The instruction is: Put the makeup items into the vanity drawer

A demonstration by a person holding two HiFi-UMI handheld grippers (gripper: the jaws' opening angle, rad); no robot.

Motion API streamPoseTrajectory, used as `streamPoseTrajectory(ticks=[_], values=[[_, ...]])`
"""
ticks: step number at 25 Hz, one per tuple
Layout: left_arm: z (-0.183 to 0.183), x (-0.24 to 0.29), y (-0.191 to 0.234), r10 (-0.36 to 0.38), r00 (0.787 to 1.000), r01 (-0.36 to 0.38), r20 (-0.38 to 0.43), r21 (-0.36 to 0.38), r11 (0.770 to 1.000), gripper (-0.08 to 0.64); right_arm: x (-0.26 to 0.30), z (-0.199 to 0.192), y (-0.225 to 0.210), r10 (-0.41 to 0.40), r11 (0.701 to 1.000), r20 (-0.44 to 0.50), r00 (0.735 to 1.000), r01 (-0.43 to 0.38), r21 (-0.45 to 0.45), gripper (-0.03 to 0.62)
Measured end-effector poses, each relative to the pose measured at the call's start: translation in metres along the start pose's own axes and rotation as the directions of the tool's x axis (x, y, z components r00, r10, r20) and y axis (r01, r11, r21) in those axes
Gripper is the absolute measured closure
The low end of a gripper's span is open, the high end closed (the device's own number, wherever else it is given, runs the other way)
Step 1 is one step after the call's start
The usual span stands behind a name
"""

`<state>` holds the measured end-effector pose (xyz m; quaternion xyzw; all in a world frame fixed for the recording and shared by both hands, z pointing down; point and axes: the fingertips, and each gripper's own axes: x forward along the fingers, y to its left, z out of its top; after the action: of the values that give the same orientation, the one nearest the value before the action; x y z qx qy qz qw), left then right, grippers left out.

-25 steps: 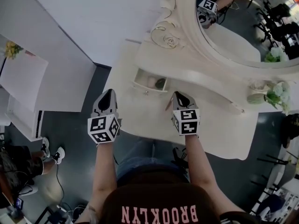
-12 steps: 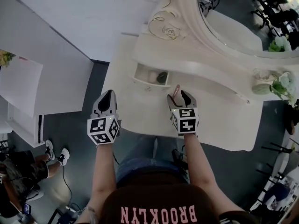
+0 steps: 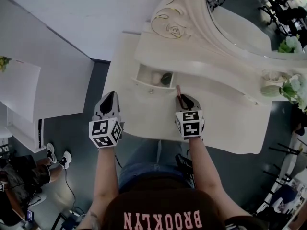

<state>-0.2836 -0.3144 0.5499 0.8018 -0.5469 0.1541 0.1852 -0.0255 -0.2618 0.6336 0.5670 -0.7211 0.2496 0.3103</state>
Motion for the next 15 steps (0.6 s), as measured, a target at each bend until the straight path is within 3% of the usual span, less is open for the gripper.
streamPoseTrajectory(ticks=[1, 8, 15], values=[[-0.001, 0.000, 0.000, -0.001, 1.000, 0.001, -0.001, 0.000, 1.000, 0.554, 0.000, 0.000, -0.001, -0.005, 1.000, -0.002, 1.000, 0.005, -0.011, 0.560], [-0.002, -0.002, -0.001, 0.008, 1.000, -0.008, -0.003, -0.010, 1.000, 0.554, -0.003, 0.001, -0.004, -0.006, 1.000, -0.013, 1.000, 0.006, -0.001, 0.561], [0.023, -0.006, -0.007, 0.029, 0.998, -0.028, 0.063, -0.013, 1.000, 0.554, -0.021, 0.025, -0.016, -0.001, 0.999, 0.045, 0.999, 0.002, -0.035, 0.561]])
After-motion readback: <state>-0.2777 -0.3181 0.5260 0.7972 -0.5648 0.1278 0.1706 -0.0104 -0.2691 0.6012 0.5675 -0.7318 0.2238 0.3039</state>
